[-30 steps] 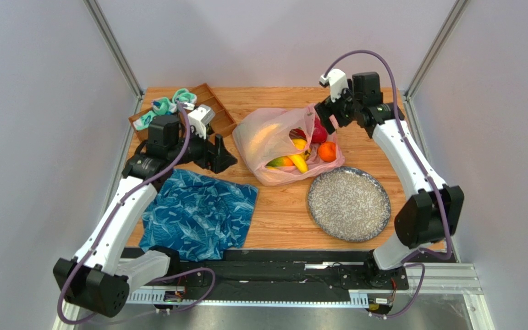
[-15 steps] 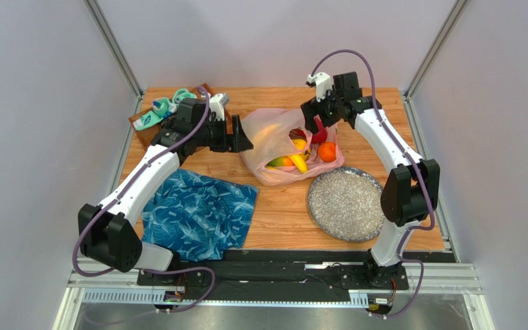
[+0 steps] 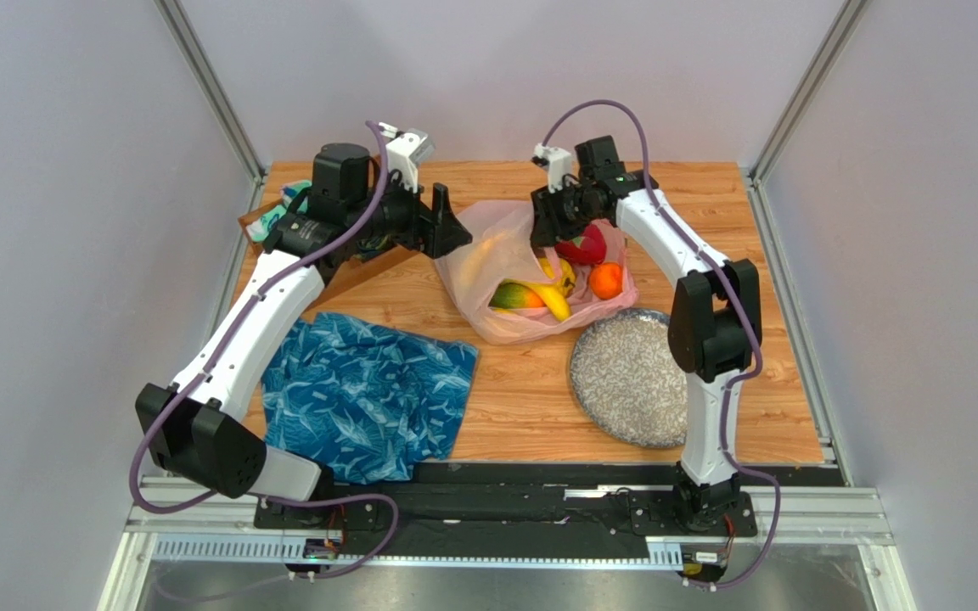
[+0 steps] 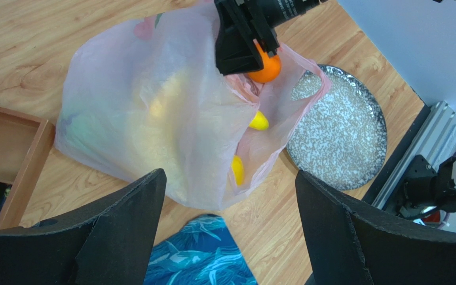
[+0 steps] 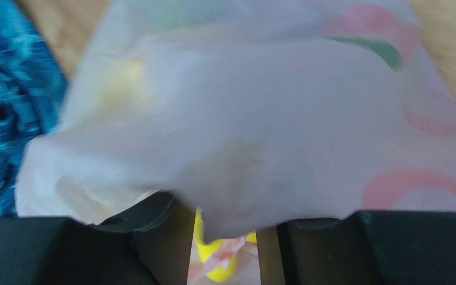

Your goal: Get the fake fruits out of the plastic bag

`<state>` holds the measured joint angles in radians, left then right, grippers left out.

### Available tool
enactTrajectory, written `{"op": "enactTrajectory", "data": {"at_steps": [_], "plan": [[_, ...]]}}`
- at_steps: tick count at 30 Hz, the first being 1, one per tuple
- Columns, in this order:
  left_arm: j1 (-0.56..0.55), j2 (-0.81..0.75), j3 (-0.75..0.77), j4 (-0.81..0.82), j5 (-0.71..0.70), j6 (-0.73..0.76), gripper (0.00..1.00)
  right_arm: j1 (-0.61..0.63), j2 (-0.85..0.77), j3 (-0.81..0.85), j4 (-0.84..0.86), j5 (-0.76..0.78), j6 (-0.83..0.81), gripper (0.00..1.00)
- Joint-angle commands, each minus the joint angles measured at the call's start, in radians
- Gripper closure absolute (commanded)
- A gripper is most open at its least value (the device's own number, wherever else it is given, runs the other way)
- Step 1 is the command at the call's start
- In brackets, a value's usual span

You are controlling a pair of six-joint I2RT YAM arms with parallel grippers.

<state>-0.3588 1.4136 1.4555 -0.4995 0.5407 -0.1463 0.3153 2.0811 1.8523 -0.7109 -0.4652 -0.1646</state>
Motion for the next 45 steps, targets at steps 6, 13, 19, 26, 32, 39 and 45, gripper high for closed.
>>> {"op": "enactTrajectory", "data": {"at_steps": [6,13,19,26,32,39,45], "plan": [[-0.002,-0.057,-0.009,0.045,0.005,0.030,0.10,0.081,-0.271,-0.109,-0.007,-0.133,-0.024,0.27],[0.000,-0.093,-0.007,0.013,-0.002,0.131,0.04,0.024,-0.481,-0.341,-0.128,-0.027,-0.140,0.15],[0.000,-0.097,-0.021,0.010,0.015,0.119,0.04,0.018,-0.431,-0.412,-0.151,0.128,-0.271,0.27],[0.000,-0.100,-0.027,0.010,0.015,0.108,0.05,0.005,-0.234,-0.295,-0.122,0.211,-0.306,0.44],[0.000,-0.117,-0.037,-0.007,0.004,0.136,0.05,-0.060,-0.211,-0.240,-0.095,0.264,-0.323,0.46],[0.000,-0.105,-0.041,-0.004,0.004,0.143,0.05,-0.094,-0.084,-0.097,-0.116,0.321,-0.340,0.50],[0.001,-0.100,-0.046,-0.004,-0.001,0.145,0.05,-0.122,-0.021,-0.058,-0.119,0.330,-0.331,0.52]]}}
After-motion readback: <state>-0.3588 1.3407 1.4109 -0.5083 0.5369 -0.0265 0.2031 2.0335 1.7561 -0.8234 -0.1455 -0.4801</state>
